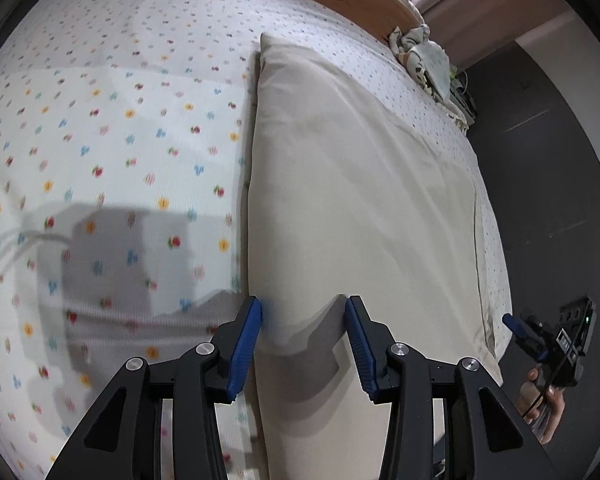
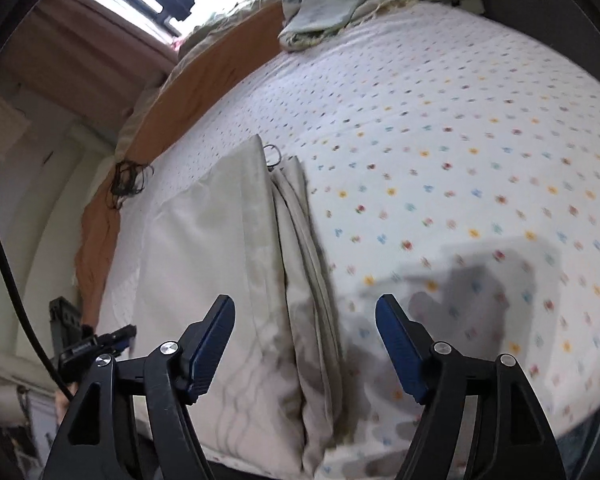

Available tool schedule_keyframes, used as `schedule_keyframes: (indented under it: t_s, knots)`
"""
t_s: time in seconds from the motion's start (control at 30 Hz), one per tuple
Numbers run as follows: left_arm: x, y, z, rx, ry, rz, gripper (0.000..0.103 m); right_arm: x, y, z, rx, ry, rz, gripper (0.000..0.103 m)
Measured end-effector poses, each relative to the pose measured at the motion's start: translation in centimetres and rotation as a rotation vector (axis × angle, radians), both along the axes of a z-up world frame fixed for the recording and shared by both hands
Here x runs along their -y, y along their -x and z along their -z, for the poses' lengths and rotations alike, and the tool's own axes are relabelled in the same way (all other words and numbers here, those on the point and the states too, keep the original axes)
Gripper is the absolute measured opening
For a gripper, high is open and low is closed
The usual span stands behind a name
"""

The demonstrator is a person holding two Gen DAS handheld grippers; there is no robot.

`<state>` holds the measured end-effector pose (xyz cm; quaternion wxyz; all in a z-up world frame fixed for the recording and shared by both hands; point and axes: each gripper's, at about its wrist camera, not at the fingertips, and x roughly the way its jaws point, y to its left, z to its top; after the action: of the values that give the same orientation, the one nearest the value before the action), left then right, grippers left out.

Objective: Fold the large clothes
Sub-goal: 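Grasp the folded jacket edge with both tools and lift it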

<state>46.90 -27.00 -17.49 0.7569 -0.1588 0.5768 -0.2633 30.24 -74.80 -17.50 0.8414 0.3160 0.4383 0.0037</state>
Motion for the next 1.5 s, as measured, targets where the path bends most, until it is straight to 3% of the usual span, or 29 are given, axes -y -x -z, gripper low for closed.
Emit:
schedule_keyframes:
  t_s: [0.23, 0.43, 0.77, 1.07, 1.27, 1.4, 1.5]
  knots:
    - [0.4, -2.5, 0.5, 0.005, -0.002, -0.006, 0.045, 0.3, -5.6, 3.1, -0.058, -0.121, -0.135, 0.073]
    - [1.1, -4.2, 0.9, 0.010, -0.008, -0.009, 0.046, 0.4, -10.0, 5.9, -0.108, -0.152, -0.158, 0.073]
    - [2.3, -8.3, 1.4, 0.022, -0.021, -0.019, 0.048, -1.0, -15.9, 6.6, -0.114, -0.243, -0.214, 0.073]
    - [3.7, -12.4, 1.9, 0.040, -0.030, -0.044, 0.051, -0.8, -19.4, 7.5, -0.110, -0.310, -0.187, 0.070]
    - [4.7, -14.2, 2.0, 0.062, -0.059, -0.045, 0.050, -1.5, -19.7, 7.5, -0.116, -0.240, -0.165, 0.043]
    - [5.5, -13.7, 1.0, 0.092, -0.103, -0.051, 0.034, -1.6, -19.0, 6.5, -0.094, -0.214, -0.154, 0.023]
    - [6.0, -12.9, -0.6, 0.146, -0.141, -0.044, 0.023, -2.6, -18.2, 4.2, -0.047, -0.174, -0.157, 0.018]
